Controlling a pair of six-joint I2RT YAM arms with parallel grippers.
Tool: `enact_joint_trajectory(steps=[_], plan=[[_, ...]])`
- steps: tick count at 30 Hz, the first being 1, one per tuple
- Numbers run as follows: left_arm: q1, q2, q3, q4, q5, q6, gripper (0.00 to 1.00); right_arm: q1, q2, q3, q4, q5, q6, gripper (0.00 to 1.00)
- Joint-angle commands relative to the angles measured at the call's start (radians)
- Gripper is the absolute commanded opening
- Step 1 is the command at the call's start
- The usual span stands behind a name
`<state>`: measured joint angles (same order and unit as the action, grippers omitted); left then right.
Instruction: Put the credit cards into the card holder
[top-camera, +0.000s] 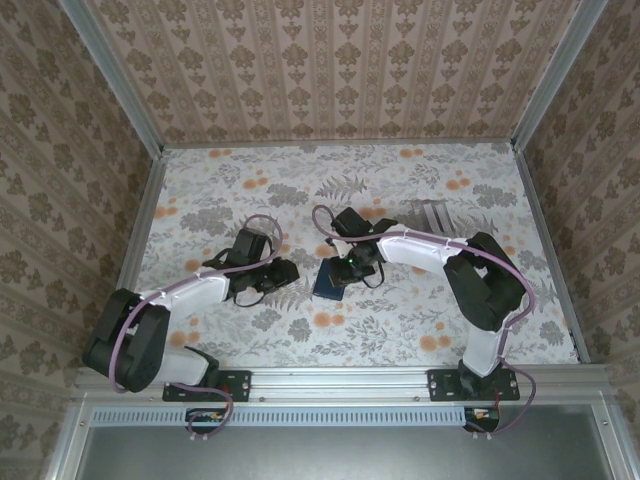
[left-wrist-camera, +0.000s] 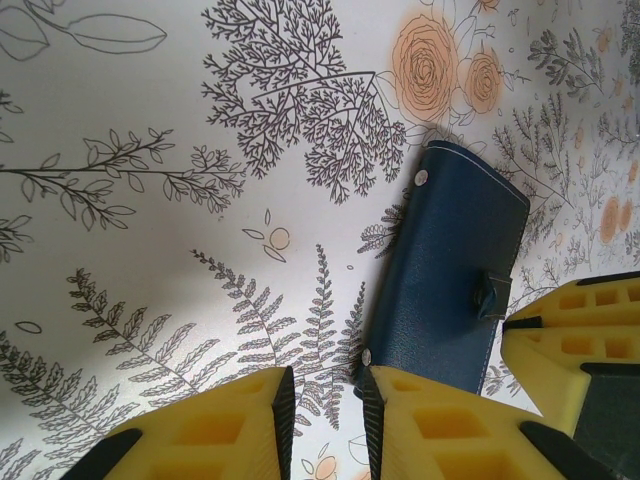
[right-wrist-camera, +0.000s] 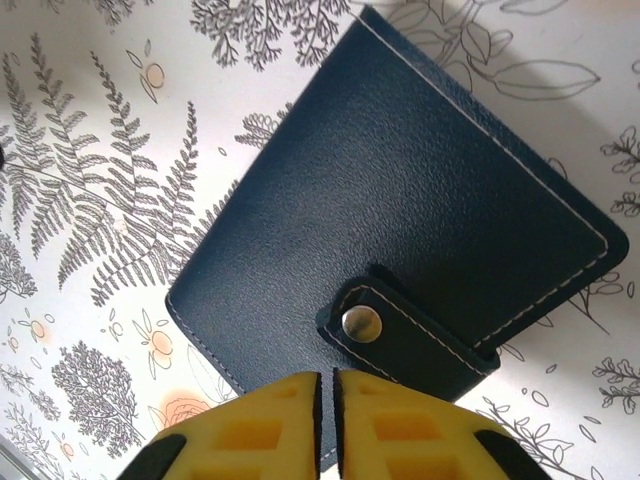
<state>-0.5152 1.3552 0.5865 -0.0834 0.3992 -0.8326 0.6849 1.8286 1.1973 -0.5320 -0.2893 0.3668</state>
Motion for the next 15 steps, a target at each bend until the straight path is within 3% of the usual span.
enact_joint_trajectory(steps=[1, 15], plan=[[0.006, 0.013, -0.013, -0.026, 0.003, 0.024, 0.28, -0.002, 0.016, 0.036, -0.031, 0.025, -0.004, 0.17], [0.006, 0.0, -0.008, -0.048, -0.015, 0.033, 0.31, -0.008, 0.101, 0.055, -0.02, 0.078, -0.033, 0.15]])
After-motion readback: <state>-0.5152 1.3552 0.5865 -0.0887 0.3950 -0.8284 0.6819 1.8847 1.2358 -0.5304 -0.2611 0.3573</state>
